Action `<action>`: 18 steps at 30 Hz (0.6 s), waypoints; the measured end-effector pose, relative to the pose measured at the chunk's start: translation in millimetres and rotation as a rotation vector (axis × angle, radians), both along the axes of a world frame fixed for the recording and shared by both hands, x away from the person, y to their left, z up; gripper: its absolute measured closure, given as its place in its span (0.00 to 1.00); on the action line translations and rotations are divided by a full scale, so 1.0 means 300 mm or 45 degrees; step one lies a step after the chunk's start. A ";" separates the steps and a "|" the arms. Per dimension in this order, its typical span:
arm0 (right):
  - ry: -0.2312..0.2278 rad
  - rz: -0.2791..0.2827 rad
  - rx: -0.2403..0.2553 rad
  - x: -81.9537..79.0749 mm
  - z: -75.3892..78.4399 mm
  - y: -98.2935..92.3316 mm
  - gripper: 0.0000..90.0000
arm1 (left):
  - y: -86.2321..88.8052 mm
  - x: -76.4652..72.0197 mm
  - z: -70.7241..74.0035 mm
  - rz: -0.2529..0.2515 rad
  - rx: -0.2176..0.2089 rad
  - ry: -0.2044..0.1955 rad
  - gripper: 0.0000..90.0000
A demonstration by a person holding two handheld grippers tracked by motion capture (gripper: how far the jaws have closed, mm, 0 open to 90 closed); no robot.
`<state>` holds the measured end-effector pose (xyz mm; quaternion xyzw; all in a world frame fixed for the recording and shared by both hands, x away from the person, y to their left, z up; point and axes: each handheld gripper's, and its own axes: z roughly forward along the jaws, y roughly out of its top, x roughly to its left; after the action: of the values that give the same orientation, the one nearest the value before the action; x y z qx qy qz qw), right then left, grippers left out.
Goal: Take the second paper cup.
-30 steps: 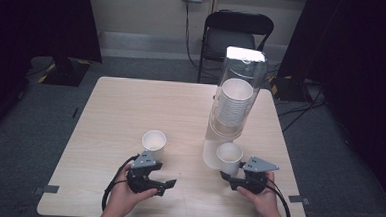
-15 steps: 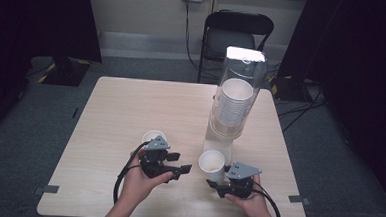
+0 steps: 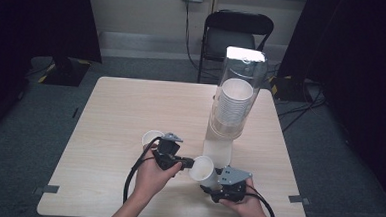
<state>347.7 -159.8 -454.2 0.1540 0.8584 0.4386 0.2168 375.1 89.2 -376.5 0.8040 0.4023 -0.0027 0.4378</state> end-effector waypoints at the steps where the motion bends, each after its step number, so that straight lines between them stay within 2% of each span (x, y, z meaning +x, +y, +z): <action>1: 0.044 -0.009 0.011 0.007 -0.005 -0.002 0.25 | 0.007 0.002 -0.005 0.017 0.015 0.034 0.98; 2: 0.075 -0.035 0.003 0.013 -0.007 -0.008 0.20 | 0.016 0.004 -0.011 0.029 0.002 0.053 0.98; 3: 0.074 -0.060 -0.008 0.017 -0.007 -0.017 0.19 | 0.025 0.004 -0.015 0.038 -0.009 0.079 0.98; 4: 0.085 -0.061 -0.026 0.021 -0.003 -0.029 0.18 | 0.031 0.005 -0.017 0.049 0.000 0.088 0.98; 6: 0.090 -0.095 -0.014 0.024 0.003 -0.059 0.17 | 0.040 0.005 -0.019 0.063 0.050 0.099 0.98; 7: 0.100 -0.114 -0.010 0.028 0.004 -0.076 0.17 | 0.046 0.008 -0.021 0.067 0.056 0.104 0.98; 10: 0.111 -0.226 -0.003 0.045 0.005 -0.131 0.17 | 0.054 0.010 -0.024 0.076 0.072 0.088 0.98; 12: 0.108 -0.292 -0.004 0.056 0.005 -0.165 0.17 | 0.056 0.006 -0.028 0.072 0.058 0.071 0.96; 15: 0.110 -0.348 0.004 0.068 0.004 -0.205 0.17 | 0.056 0.001 -0.038 0.059 0.020 -0.029 0.67; 18: 0.104 -0.401 0.013 0.080 0.005 -0.235 0.17 | 0.064 -0.009 -0.035 0.034 -0.004 -0.113 0.49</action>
<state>371.7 -230.5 -452.8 0.3054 0.8295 0.3971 0.2468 372.4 108.5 -387.0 0.7973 0.3933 0.0382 0.4563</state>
